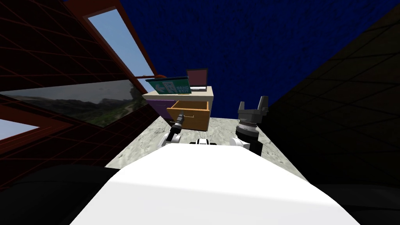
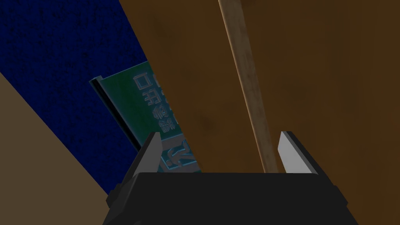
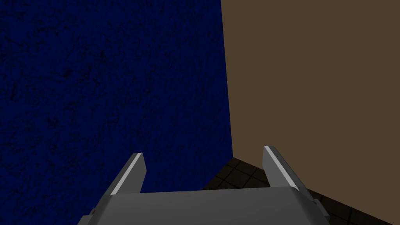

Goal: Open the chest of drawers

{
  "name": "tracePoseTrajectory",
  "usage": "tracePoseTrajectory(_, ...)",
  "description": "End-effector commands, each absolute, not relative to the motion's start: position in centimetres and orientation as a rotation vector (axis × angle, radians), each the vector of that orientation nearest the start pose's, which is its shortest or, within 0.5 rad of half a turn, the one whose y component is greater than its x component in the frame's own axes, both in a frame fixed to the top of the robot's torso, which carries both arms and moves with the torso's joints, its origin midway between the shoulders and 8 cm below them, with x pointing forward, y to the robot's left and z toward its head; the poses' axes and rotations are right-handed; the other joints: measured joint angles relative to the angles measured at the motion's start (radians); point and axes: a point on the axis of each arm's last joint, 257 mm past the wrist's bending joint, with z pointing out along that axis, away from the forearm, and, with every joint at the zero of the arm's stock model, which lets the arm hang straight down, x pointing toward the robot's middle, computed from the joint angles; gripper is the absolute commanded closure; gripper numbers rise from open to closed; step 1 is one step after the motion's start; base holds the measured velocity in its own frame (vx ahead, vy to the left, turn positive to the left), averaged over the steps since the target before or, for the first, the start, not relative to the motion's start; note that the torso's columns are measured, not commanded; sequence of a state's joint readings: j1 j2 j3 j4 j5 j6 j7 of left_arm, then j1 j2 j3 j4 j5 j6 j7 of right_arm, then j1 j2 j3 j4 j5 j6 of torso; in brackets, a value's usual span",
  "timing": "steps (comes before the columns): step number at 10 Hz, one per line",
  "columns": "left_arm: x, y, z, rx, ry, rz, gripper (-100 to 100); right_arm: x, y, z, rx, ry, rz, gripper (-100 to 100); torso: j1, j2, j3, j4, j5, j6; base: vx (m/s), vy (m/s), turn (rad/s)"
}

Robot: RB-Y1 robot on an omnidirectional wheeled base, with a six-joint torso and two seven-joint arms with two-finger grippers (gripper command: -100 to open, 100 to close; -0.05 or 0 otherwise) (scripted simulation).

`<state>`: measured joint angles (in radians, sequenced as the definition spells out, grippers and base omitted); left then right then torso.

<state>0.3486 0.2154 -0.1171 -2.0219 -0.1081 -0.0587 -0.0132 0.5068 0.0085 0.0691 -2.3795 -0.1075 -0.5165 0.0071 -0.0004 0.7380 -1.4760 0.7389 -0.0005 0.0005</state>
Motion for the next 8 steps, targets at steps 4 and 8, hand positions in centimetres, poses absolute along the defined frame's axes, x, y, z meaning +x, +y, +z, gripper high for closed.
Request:
tracePoseTrajectory(4,44.21,23.26,-14.67,-0.847,1.279,-1.107,0,31.99,-26.88,6.76,0.649,0.462,1.455,0,-0.001,0.002,0.001,0.001,0.0,-0.001,0.006,-0.001,-0.002)
tracePoseTrajectory(8,44.19,23.31,-14.86,-0.85,1.282,-1.105,0,31.99,-26.88,6.76,0.649,0.462,1.455,0,0.0,0.0,0.0,0.0,0.0,-0.001,0.0,0.0,0.0)
